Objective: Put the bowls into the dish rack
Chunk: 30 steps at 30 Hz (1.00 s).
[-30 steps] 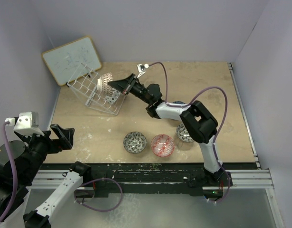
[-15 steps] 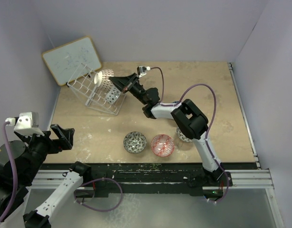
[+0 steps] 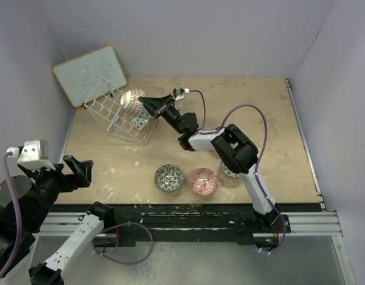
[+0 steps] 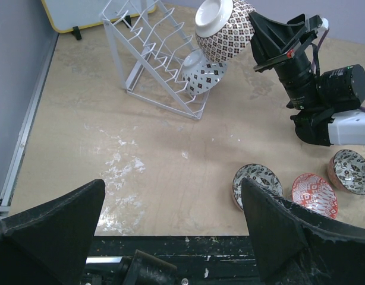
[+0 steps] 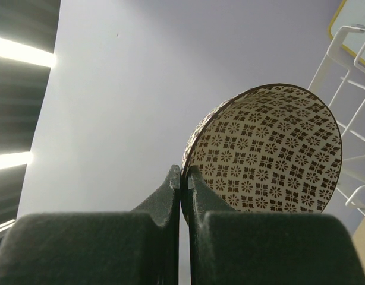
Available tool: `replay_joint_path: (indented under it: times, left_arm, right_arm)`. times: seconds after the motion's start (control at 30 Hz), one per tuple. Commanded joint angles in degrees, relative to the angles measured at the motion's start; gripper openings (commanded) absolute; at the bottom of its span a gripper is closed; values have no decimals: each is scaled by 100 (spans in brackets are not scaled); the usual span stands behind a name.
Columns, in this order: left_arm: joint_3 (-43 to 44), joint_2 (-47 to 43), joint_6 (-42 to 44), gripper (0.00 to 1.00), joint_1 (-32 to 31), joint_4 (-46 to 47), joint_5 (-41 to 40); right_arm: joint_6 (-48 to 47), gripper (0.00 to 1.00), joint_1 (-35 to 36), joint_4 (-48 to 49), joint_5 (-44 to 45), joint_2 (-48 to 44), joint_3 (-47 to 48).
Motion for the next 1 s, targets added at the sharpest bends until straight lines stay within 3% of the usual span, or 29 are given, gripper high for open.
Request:
replay_joint_path:
  times: [0.0,0.97]
  left_arm:
    - [34,-60,67,99,20,49,-20]
    - [165,-61,123,99,27,-61,-73]
  right_arm:
    - [246,0,114,568,280,-86,159]
    - [396,0,275,-118,624,144,54]
